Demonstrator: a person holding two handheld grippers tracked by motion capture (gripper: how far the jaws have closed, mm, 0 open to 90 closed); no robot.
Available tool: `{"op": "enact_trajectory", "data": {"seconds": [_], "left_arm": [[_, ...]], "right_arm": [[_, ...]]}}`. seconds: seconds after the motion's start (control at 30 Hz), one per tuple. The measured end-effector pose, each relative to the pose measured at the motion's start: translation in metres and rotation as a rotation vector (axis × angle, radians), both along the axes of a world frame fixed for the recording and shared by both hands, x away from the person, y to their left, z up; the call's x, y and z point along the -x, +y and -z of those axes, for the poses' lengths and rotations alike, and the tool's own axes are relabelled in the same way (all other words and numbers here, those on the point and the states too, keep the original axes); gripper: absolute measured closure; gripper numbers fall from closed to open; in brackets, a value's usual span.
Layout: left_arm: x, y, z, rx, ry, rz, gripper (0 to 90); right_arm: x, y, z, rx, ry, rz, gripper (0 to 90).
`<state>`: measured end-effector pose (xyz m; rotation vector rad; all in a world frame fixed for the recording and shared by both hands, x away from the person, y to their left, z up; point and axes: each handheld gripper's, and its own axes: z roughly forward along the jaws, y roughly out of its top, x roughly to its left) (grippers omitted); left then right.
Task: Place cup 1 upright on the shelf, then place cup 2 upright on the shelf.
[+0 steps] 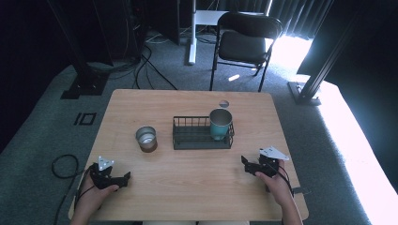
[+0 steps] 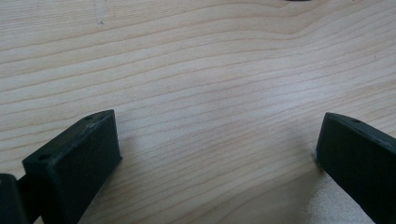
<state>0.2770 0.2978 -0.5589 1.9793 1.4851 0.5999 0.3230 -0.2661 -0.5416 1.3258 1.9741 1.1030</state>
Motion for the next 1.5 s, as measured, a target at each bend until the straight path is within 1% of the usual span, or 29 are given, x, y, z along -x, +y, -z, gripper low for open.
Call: {"op": "enact_trajectory", "data": {"seconds": [0.23,0.3,0.47,0.53,0.63,0.73,0.8,0.83,0.9,1.27,1.5], "left_arm": [[0.0,0.0,0.0,0.0,0.0,0.0,0.6],[0.0,0.0,0.0,0.0,0.0,0.0,0.6],[0.0,0.0,0.0,0.0,0.0,0.0,0.6],[0.0,0.0,0.0,-0.001,0.001,0.001,0.6],[0.0,0.0,0.0,0.0,0.0,0.0,0.6],[0.0,0.0,0.0,0.0,0.0,0.0,0.6],[0.0,0.0,0.0,-0.001,0.0,0.0,0.6],[0.0,0.0,0.0,-0.001,0.0,0.0,0.6],[0.0,0.0,0.0,-0.001,0.001,0.0,0.6],[0.0,0.0,0.0,0.0,0.001,0.0,0.6],[0.003,-0.001,0.0,0.0,0.002,0.012,0.6]], "right_arm": [[0.007,-0.013,0.008,0.019,0.042,0.023,11.6],[0.009,-0.016,0.009,0.033,0.051,0.022,11.6],[0.013,-0.019,0.013,0.044,0.075,0.019,11.5],[0.013,-0.02,0.015,0.043,0.094,0.02,11.5],[0.013,-0.021,0.015,0.034,0.1,0.015,11.6],[0.013,-0.022,0.016,0.078,0.129,0.016,11.6],[0.012,-0.021,0.017,0.089,0.132,0.011,11.7],[0.012,-0.02,0.017,0.109,0.147,0.003,12.2],[0.01,-0.02,0.018,0.092,0.173,0.014,11.5],[0.01,-0.02,0.018,0.093,0.173,0.011,11.5],[0.01,-0.02,0.018,0.092,0.174,0.011,11.4]]}}
